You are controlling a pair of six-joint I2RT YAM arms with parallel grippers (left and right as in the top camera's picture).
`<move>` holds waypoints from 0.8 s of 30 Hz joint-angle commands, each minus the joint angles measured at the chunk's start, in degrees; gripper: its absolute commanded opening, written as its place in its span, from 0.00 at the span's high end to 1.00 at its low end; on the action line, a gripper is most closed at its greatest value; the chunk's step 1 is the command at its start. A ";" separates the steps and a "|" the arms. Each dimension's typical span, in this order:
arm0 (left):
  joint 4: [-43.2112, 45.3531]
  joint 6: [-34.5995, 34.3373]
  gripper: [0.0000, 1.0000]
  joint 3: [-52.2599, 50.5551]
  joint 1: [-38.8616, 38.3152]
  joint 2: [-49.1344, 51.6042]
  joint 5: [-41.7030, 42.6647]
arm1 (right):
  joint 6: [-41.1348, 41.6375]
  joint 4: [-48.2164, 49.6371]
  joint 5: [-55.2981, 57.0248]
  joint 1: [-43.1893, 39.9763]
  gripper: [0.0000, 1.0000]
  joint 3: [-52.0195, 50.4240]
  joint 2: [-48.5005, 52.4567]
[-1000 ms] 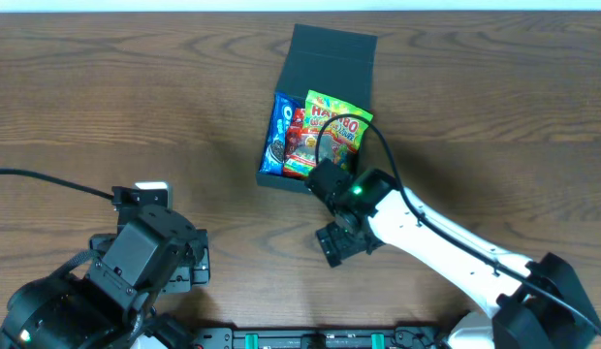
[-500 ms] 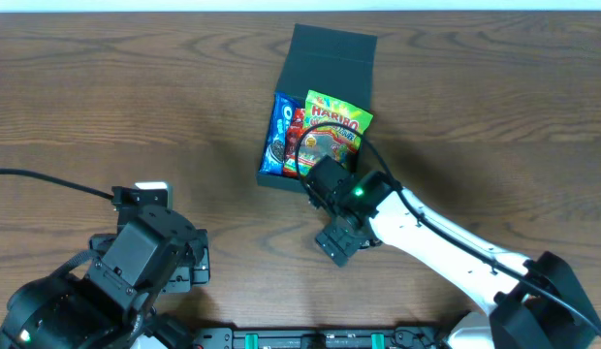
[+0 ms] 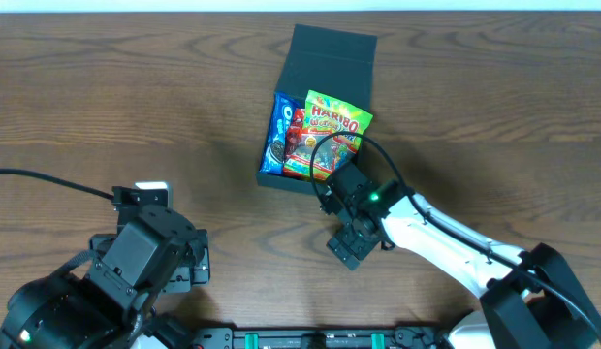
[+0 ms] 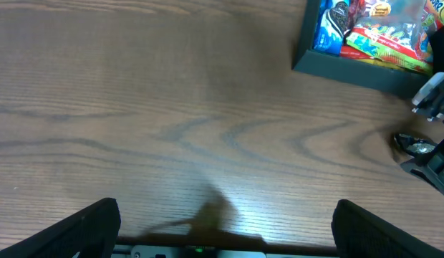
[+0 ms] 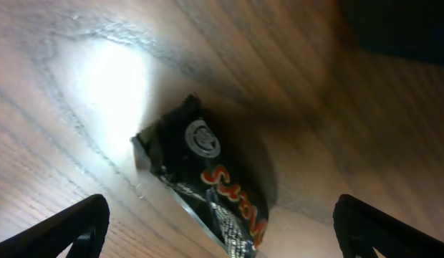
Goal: Pack container
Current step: 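Grasp the dark wrapped candy with the right gripper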
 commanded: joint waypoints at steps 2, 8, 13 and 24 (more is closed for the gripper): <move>0.07 -0.26 0.05 -0.17 -0.07 0.07 -0.24 | -2.14 0.37 -2.25 -0.37 0.01 -0.48 -0.22; 0.07 -0.26 0.05 -0.17 -0.07 0.07 -0.22 | -2.12 1.51 -2.25 -0.37 0.01 -1.25 0.72; 0.07 -0.26 0.05 -0.17 -0.07 0.07 -0.22 | -2.08 2.08 -2.25 -0.37 0.01 -1.33 0.96; 0.09 -0.26 0.05 -0.17 -0.07 0.07 -0.22 | -1.03 3.21 -2.25 -0.37 0.01 -1.95 1.42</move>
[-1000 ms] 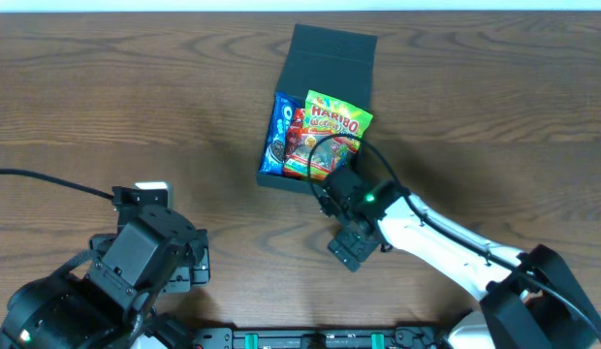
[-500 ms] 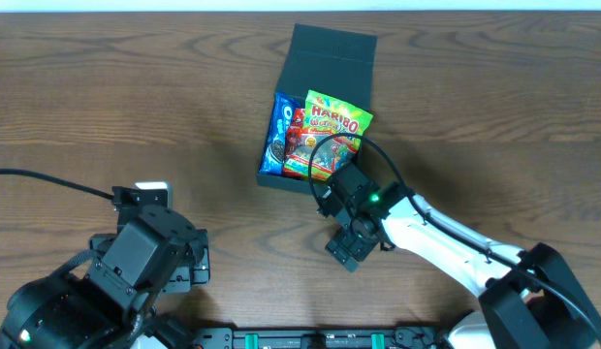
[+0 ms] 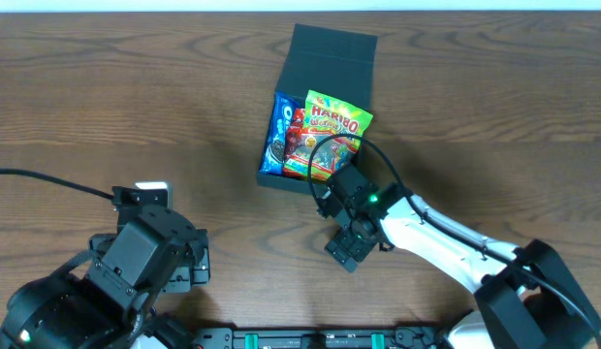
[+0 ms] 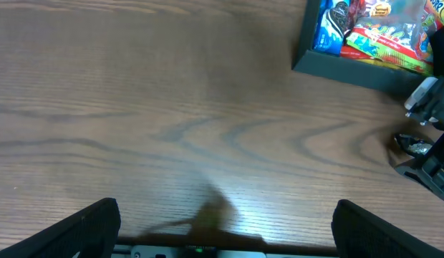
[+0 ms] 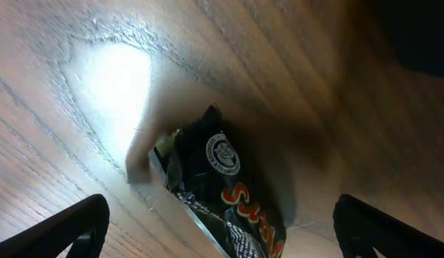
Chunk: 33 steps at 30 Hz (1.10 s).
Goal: Pack container
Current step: 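Grasp the dark wrapped candy with the right gripper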
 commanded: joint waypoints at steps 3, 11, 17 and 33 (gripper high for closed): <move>0.11 -0.26 0.05 -0.17 -0.07 0.09 -0.22 | 0.24 0.98 -0.44 -0.37 0.01 -0.79 0.52; 0.37 -0.26 0.05 -0.17 -0.07 0.09 -0.22 | 0.68 2.25 -0.44 -0.37 0.01 -1.07 1.42; 0.50 -0.26 0.05 -0.17 -0.07 0.09 -0.22 | 0.66 2.25 -0.42 -0.37 0.18 -1.14 1.51; 0.50 -0.26 0.05 -0.17 -0.07 0.09 -0.22 | 0.66 1.49 -0.39 -0.37 0.69 -1.14 1.51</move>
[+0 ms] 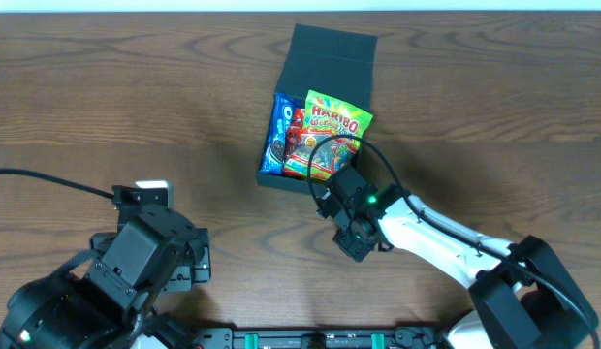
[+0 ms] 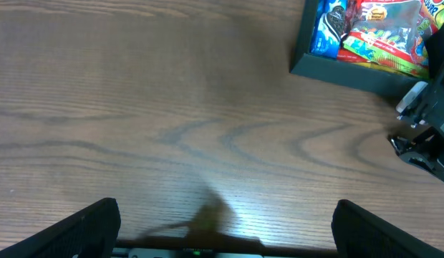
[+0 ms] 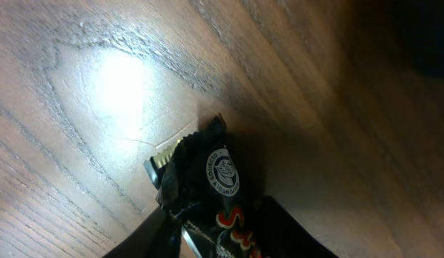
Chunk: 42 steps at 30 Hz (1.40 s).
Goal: Pack container
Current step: 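Grasp the dark wrapped candy with the right gripper, then lift the candy and drop it into the box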
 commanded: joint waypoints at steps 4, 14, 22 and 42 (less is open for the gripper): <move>-0.15 -0.24 0.05 -0.17 -0.07 0.09 -0.24 | 0.11 -0.20 -0.37 -0.37 0.76 -0.44 0.48; -0.13 -0.24 0.05 -0.17 -0.07 0.09 -0.24 | 0.13 -0.11 -0.37 -0.37 0.88 -0.42 0.48; -0.13 -0.24 0.05 -0.17 -0.07 0.09 -0.24 | 2.67 -1.14 -0.96 -0.35 0.99 1.25 0.20; -0.13 -0.26 0.05 -0.17 -0.07 0.09 -0.24 | 51.49 7.98 -2.89 -0.31 0.99 16.57 -9.25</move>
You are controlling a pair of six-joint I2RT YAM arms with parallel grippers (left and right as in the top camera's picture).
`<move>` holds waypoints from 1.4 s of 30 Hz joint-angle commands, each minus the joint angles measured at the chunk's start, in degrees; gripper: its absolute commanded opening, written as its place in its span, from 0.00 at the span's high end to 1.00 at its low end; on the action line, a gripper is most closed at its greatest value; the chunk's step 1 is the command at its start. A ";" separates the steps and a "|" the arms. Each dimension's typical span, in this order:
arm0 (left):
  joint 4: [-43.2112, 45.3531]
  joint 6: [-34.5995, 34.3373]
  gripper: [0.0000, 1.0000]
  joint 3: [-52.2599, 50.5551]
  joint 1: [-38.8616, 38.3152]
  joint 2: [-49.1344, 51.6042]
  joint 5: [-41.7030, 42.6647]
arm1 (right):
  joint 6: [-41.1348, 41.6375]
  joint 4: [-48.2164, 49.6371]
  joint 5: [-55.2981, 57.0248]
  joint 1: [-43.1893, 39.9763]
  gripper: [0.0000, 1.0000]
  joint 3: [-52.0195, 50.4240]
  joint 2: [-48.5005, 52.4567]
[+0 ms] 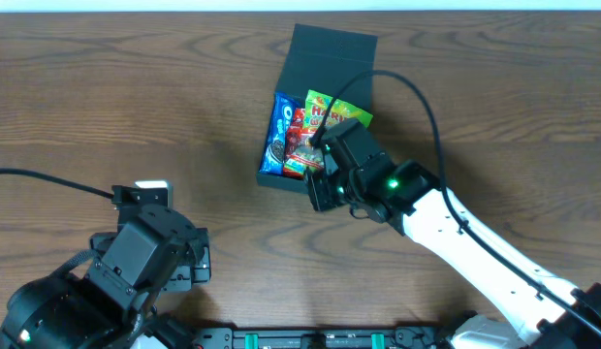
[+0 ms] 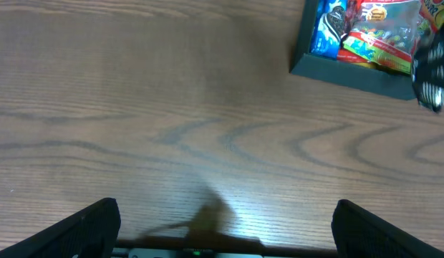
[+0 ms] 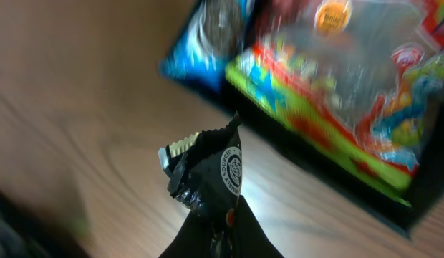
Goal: Pack container
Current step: 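Lift the candy and drop it into the box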
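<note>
A black box (image 1: 332, 58) stands open at the table's back middle, holding a blue packet (image 1: 281, 131) and a Haribo bag (image 1: 332, 118). My right gripper (image 3: 220, 240) is shut on a black candy bar (image 3: 208, 175) and holds it in the air just in front of the box's near wall (image 3: 329, 183). In the overhead view the right arm (image 1: 363, 174) covers the box's near right corner. My left gripper (image 2: 222, 247) stays low at the front left, open, with nothing between its fingers (image 2: 79, 229).
The box's lid (image 1: 334, 44) stands up at the far side. A black cable (image 1: 417, 97) arcs over the right arm. The box (image 2: 351, 68) also shows at the top right of the left wrist view.
My right gripper has lifted the black candy bar off the table and moved it back toward the box's near wall. The left arm has not moved.
My right gripper stood open over the black candy bar lying on the wood in front of the box. It stayed open closer to the bar, then was shut on it on the table. Now the bar hangs in it by the box.
</note>
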 commanded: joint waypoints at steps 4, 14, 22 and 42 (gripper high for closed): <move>-0.13 -0.26 0.05 -0.17 -0.07 0.07 -0.22 | 23.93 7.17 8.74 -0.31 0.98 0.74 0.35; 1.57 -0.24 0.05 -0.17 -0.07 0.07 -0.22 | 29.00 14.32 12.04 -0.46 0.98 1.66 9.99; 1.51 -0.24 0.05 -0.17 -0.07 0.07 -0.17 | 29.44 11.82 9.16 -2.01 0.99 9.90 17.77; 1.07 -0.24 0.05 -0.17 -0.07 0.07 -0.20 | 24.06 8.81 10.12 -2.40 0.90 13.92 22.45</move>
